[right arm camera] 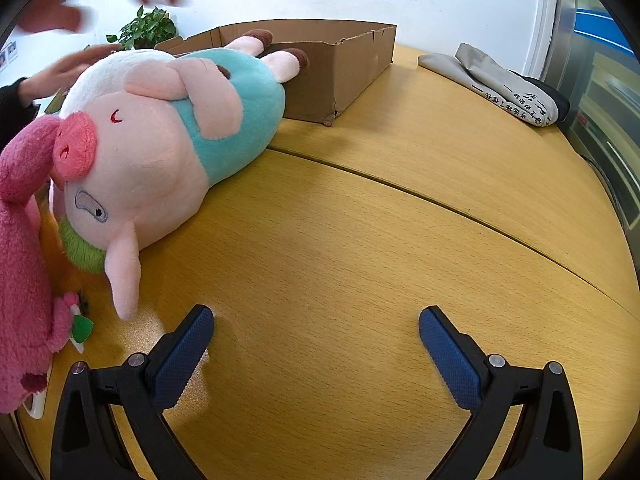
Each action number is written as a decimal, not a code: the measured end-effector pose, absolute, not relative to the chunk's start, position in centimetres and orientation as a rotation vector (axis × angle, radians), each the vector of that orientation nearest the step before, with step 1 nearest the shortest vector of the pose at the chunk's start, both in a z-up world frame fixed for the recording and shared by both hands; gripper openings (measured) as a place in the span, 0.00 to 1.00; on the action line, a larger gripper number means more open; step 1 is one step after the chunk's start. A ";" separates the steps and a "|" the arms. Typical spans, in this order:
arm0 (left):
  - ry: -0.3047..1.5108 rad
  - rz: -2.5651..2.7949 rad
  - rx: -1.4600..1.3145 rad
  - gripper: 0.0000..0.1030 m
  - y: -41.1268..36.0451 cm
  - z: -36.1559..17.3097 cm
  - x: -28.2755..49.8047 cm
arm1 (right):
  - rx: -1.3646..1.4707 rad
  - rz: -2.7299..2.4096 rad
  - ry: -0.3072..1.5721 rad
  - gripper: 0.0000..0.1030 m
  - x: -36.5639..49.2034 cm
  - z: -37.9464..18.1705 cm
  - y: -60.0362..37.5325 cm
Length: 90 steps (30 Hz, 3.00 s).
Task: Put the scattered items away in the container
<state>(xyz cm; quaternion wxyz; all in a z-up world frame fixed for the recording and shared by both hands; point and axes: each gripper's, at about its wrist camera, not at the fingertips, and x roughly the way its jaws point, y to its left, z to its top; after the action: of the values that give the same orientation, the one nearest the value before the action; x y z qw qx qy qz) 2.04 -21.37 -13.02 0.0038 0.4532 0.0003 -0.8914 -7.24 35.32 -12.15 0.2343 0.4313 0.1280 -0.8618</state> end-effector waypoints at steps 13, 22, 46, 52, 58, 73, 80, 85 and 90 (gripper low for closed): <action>0.000 -2.794 1.422 1.00 -21.3 -13.0 1.6 | 1.184 -2.366 0.350 1.00 -7.3 -12.1 35.2; 0.000 -2.794 1.422 1.00 -21.2 -13.0 1.6 | 1.185 -2.366 0.350 1.00 -7.4 -12.1 35.3; 0.224 -2.793 1.275 0.98 -22.0 -9.9 5.2 | 1.251 -2.564 0.160 1.00 -4.2 -11.0 35.3; 0.178 -2.901 0.926 0.99 -15.9 -0.8 14.9 | 1.021 -2.656 0.015 1.00 4.6 -5.0 34.9; 0.274 -3.058 1.085 0.99 -8.6 -0.4 18.5 | 0.790 -2.610 0.024 1.00 12.0 1.5 29.9; 0.216 -3.008 1.183 0.99 -0.3 -4.1 18.0 | 0.953 -2.810 0.085 1.00 15.6 -0.7 18.7; 0.244 -2.999 1.181 0.99 -0.8 -4.6 17.8 | 0.984 -2.822 0.132 1.00 15.6 -1.3 17.8; 0.285 -2.998 1.196 0.99 -1.6 -5.2 17.6 | 0.992 -2.807 0.140 1.00 15.1 -1.6 17.4; 0.347 -3.018 1.223 0.99 -2.3 -5.8 17.2 | 1.009 -2.796 0.154 1.00 14.4 -1.9 17.1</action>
<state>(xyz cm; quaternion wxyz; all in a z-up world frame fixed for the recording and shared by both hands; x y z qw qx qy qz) 17.22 -2.33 -5.77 -0.0664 0.3726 0.1058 -0.9195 14.40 17.09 -1.87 0.0827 0.3377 0.0516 -0.9362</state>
